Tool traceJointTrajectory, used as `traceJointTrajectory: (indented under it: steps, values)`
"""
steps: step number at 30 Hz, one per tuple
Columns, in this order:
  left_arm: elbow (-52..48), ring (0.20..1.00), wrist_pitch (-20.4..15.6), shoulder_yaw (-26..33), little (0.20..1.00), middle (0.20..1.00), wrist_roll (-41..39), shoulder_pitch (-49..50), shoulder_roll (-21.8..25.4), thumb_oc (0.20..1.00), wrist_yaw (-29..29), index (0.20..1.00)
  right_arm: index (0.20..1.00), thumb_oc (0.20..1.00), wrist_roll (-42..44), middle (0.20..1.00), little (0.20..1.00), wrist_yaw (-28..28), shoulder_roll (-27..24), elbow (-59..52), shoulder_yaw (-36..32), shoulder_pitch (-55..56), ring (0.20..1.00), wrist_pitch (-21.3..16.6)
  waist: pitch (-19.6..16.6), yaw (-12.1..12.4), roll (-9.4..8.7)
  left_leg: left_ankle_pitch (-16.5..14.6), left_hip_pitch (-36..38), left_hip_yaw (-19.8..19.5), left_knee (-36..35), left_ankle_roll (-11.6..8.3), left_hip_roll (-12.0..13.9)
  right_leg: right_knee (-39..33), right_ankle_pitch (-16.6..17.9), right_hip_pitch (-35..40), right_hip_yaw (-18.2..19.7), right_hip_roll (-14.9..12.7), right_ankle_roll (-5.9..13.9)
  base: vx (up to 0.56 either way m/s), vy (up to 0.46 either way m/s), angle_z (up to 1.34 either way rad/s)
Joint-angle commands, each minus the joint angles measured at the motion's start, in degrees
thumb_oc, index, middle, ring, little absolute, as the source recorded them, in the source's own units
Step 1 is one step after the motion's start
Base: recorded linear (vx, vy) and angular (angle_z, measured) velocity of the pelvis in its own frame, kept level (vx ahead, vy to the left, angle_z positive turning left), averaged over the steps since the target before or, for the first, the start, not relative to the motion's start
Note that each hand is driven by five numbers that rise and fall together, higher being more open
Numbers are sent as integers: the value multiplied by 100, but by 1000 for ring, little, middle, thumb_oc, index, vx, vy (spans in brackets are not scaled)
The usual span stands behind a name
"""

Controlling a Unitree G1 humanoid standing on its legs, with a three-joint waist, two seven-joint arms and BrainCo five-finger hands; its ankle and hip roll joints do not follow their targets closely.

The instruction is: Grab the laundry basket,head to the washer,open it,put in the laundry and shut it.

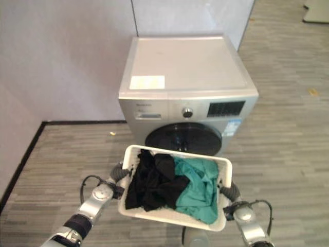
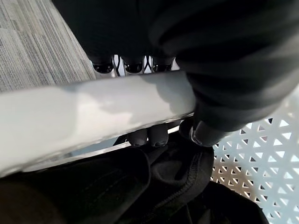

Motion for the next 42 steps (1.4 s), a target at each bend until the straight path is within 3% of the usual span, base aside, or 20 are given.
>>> traceJointTrajectory:
  steps: [1, 2, 3, 4, 6, 9, 10, 11, 12, 19, 24, 29, 31, 32, 39, 42]
  values:
    - [479, 200, -287, 394, 200, 200, -139, -446, 663, 200, 236, 200, 200, 200, 202, 200, 200, 24, -718, -116, -700, 56, 200, -416, -378, -75, -74, -449, -677, 3, 745, -180, 590, 56, -615, 200, 200, 33, 253, 264, -332, 39]
    - [636, 200, -297, 285, 200, 200, -236, -552, 541, 200, 257, 200, 200, 200, 246, 200, 200, 10, -731, 24, -587, 11, 200, -429, -376, -62, -87, -128, -957, -1, 1629, -408, 776, -31, -741, 452, 134, 136, 101, 110, -178, 15]
    - [640, 200, -298, 283, 200, 200, -237, -558, 540, 200, 258, 200, 200, 200, 247, 200, 200, 10, -732, 28, -588, 7, 200, -432, -375, -76, -82, -156, -999, -22, 1696, -416, 784, -38, -736, 452, 117, 141, 95, 137, -310, 6]
    - [758, 200, -284, 167, 200, 200, -305, -685, 434, 200, 281, 200, 200, 200, 364, 200, 200, -12, -776, 148, -453, -82, 200, -444, -241, -16, -166, 213, -1509, -140, 2668, -452, 799, -239, -779, 702, 111, 187, -44, 17, -136, 0]
    - [791, 200, -290, 110, 200, 200, -337, -743, 391, 200, 302, 200, 200, 200, 404, 200, 200, -44, -781, 245, -394, -149, 200, -452, -197, -7, -206, 245, -1726, -147, 2772, -439, 809, -369, -799, 811, 57, 161, -48, 38, -103, -2]
    - [779, 200, -305, 40, 200, 200, -389, -782, 351, 200, 339, 200, 200, 200, 449, 200, 200, -49, -794, 376, -340, -151, 200, -428, -164, 63, -352, 130, -2018, -18, 2325, -388, 802, -479, -820, 942, 74, 8, -6, 124, -2, 3]
    - [677, 200, -325, 13, 200, 200, -407, -710, 358, 200, 374, 200, 200, 200, 402, 200, 200, 20, -759, 463, -177, -178, 200, -406, -136, 267, -303, 532, -2342, -243, 1177, -439, 779, -568, -911, 1067, 168, 34, 75, 140, 64, 8]
    - [675, 200, -324, 16, 200, 200, -407, -705, 358, 200, 375, 200, 200, 200, 403, 200, 200, 19, -760, 471, -171, -182, 200, -410, -137, 262, -306, 552, -2314, -243, 1132, -443, 779, -566, -918, 1073, 166, 32, 72, 221, 118, -32]
    - [708, 200, -307, -12, 200, 200, -359, -659, 316, 200, 299, 200, 200, 200, 244, 200, 200, 150, -707, 532, -25, -151, 200, -346, -164, 249, -191, 583, -2114, -205, 770, -461, 872, -486, -1006, 1096, 255, 123, 84, 94, 53, -52]
    - [836, 200, -319, -38, 200, 200, -221, -734, 384, 200, 306, 200, 200, 200, 149, 200, 200, 412, -675, -108, -26, 305, 200, -353, -126, 211, -207, 474, -1831, 74, 622, -422, 822, -520, -961, 1053, 461, 18, 110, 67, 94, -48]
    - [409, 200, -337, 292, 200, 200, -79, -426, 601, 200, 441, 200, 200, 200, 117, 200, 200, 433, -646, -1091, -586, 918, 200, -413, -64, 141, -229, 337, -1750, 262, 602, -323, 765, -513, -909, 934, 697, -27, 180, -5, 66, -23]
    - [-1668, 200, -449, 1280, 200, 200, 486, 960, 1097, 200, 490, 200, 200, 200, -284, 200, 200, 485, -563, -2342, -1478, 1906, 200, -577, 62, 126, -223, 222, -1780, 422, 571, -215, 734, -537, -810, 721, 871, -32, 280, -57, 43, -21]
    - [-2074, 200, -466, 1487, 200, 200, 599, 1313, 1163, 200, 461, 200, 200, 200, -394, 200, 200, 506, -580, -2484, -1557, 2038, 200, -599, 56, 147, -223, 221, -1770, 443, 551, -205, 736, -545, -799, 714, 881, -33, 286, -34, 10, -12]
    - [-2749, 200, -585, 1855, 200, 200, 761, 1926, 1179, 200, 378, 200, 200, 200, -783, 200, 200, 522, -605, -2799, -1728, 2261, 200, -630, 100, 209, -216, 197, -1752, 443, 510, -177, 723, -567, -806, 728, 861, -41, 292, -37, 9, -6]
    - [-3757, 200, -704, 2151, 200, 200, 1013, 2697, 1066, 200, 446, 200, 200, 200, -1272, 200, 200, 623, -655, -3549, -1513, 2402, 200, -664, 197, 331, -243, 226, -1777, 273, 512, -193, 750, -582, -829, 760, 764, 17, 229, -57, -44, 5]
    - [-4132, 200, -731, 2084, 200, 200, 1329, 2447, 1008, 200, 928, 200, 200, 200, -1646, 200, 200, 192, -778, -3763, -1398, 2268, 200, -705, 377, 443, -343, 337, -2162, 318, 846, -300, 804, -608, -831, 751, 429, -58, 209, -224, -102, 18]
